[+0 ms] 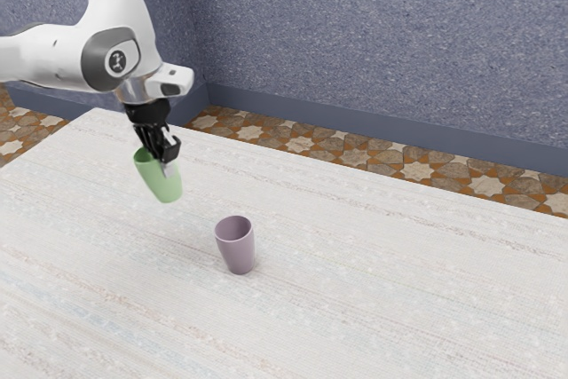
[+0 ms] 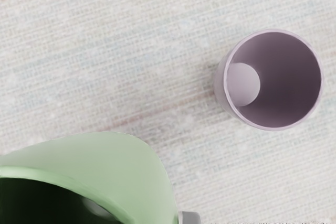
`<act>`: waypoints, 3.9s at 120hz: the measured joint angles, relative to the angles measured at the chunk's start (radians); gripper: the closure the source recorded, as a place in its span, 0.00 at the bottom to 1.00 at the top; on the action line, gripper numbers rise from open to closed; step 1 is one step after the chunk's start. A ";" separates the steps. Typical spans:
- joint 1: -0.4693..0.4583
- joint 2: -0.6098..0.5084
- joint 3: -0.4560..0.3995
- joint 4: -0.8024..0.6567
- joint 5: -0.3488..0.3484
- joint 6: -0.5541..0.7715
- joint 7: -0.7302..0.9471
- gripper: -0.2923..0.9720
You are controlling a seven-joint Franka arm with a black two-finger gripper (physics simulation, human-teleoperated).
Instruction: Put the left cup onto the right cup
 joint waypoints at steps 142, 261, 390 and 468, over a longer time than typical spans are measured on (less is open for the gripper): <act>0.032 0.033 -0.200 0.049 0.010 0.008 -0.067 0.85; -0.013 0.078 -0.206 0.017 0.050 0.048 -0.153 0.85; -0.041 0.125 -0.221 0.031 0.121 0.072 -0.209 0.85; -0.040 0.121 -0.219 0.009 0.122 0.087 -0.219 0.85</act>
